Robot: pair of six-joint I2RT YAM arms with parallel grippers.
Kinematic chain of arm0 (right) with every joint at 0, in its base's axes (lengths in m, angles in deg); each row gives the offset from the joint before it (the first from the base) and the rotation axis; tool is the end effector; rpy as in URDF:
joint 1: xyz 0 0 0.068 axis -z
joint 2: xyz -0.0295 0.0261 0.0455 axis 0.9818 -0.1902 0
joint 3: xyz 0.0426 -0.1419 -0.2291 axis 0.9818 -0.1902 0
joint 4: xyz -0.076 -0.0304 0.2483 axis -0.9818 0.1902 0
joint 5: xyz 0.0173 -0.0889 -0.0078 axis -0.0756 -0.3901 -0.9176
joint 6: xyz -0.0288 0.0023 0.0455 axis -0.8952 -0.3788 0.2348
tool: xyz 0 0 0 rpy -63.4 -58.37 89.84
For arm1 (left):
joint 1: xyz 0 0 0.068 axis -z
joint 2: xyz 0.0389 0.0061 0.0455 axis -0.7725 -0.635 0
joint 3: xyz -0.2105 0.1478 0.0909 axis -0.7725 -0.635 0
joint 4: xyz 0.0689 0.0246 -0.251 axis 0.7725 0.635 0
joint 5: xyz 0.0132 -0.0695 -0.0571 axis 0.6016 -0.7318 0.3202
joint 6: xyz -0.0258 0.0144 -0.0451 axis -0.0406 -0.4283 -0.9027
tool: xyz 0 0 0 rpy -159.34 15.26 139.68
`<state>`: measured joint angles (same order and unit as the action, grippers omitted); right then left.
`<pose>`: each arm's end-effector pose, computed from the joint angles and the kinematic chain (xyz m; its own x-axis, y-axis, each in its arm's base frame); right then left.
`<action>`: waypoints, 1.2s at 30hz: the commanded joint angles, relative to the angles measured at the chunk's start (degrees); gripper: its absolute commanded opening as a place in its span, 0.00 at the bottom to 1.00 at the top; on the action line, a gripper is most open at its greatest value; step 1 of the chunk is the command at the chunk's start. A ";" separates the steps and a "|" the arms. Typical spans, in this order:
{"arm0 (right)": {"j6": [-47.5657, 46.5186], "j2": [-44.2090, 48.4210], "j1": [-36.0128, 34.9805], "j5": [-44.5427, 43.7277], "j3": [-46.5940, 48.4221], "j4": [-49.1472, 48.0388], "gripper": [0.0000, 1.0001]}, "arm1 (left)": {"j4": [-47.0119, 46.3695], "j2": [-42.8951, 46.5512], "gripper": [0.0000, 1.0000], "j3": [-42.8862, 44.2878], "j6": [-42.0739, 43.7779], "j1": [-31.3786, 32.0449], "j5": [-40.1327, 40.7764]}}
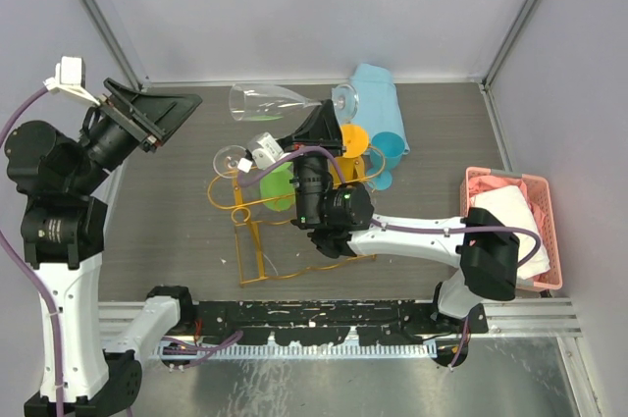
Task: Place the wine glass upside down on the wine glass rack
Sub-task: Pick up the wine glass.
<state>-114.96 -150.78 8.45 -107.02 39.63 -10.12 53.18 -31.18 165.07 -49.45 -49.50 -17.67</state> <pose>0.1346 0.2962 0.4078 0.3264 -0.8101 -0.4870 0.3740 0.5839 -0.7205 0.1200 -0.0228 0.5283 -0.4245 -0.6976 -0.5773 0.4353 0.4018 -0.8056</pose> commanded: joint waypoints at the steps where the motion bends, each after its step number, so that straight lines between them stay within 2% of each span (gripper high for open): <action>1: -2.32 -0.51 0.27 2.34 1.19 -6.14 0.01 | -3.53 -0.03 0.58 1.21 -1.55 0.15 -3.64; 5: -3.62 -1.63 0.27 2.39 2.05 -7.33 0.01 | -4.35 -0.88 0.57 0.80 -2.37 0.15 -5.27; 14: -2.43 -2.94 -1.13 1.72 2.89 -7.74 0.01 | -1.64 -0.65 0.62 2.37 -0.42 0.16 -4.81; 30: -4.89 -2.57 -3.84 2.28 4.46 -10.38 0.01 | 0.17 0.60 0.61 1.16 0.60 0.15 -4.53; 34: -5.61 -1.76 -3.98 2.18 4.14 -11.02 0.01 | -0.06 1.36 0.57 0.39 0.29 0.15 -4.61; 36: -5.60 -1.49 -4.15 2.09 4.57 -10.92 0.00 | -0.26 1.57 0.50 0.36 0.18 0.15 -4.81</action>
<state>-119.69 -155.40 4.89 -106.43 41.79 -14.95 54.82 -30.79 165.22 -50.06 -49.50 -21.41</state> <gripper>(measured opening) 0.180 0.552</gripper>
